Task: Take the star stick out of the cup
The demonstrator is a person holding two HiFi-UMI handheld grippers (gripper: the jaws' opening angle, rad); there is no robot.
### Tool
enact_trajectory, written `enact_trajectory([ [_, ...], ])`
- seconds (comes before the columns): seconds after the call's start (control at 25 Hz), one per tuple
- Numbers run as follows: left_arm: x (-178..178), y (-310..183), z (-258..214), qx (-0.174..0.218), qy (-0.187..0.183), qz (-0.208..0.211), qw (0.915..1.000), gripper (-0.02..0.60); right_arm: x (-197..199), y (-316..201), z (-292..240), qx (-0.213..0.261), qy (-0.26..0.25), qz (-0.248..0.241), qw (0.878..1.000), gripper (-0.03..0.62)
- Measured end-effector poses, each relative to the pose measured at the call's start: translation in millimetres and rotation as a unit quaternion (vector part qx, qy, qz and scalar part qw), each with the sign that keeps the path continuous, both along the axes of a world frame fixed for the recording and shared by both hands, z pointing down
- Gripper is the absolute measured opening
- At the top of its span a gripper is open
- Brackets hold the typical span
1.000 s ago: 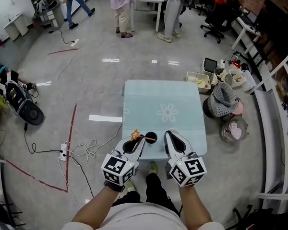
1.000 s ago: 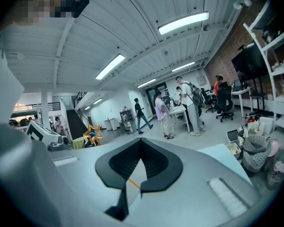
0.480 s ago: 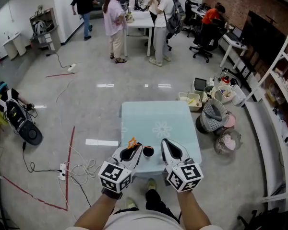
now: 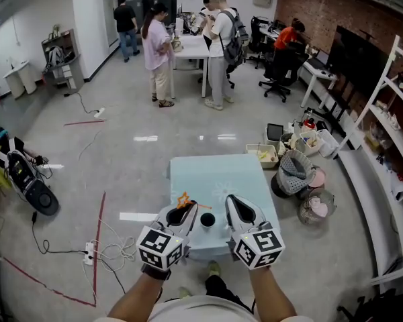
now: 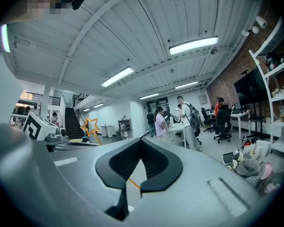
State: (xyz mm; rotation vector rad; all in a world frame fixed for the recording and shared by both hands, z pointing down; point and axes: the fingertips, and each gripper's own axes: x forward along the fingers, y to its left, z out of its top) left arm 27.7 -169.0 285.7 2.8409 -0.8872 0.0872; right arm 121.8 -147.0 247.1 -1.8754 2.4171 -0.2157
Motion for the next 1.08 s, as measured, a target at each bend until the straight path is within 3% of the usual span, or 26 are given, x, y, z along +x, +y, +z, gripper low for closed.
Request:
enact_trajectory([
  [1.08,-9,13,-13,0.022,-0.004,-0.007,0.9997,0.020,-12,19,-6,0.008,0.017,0.002,1.000,0.009],
])
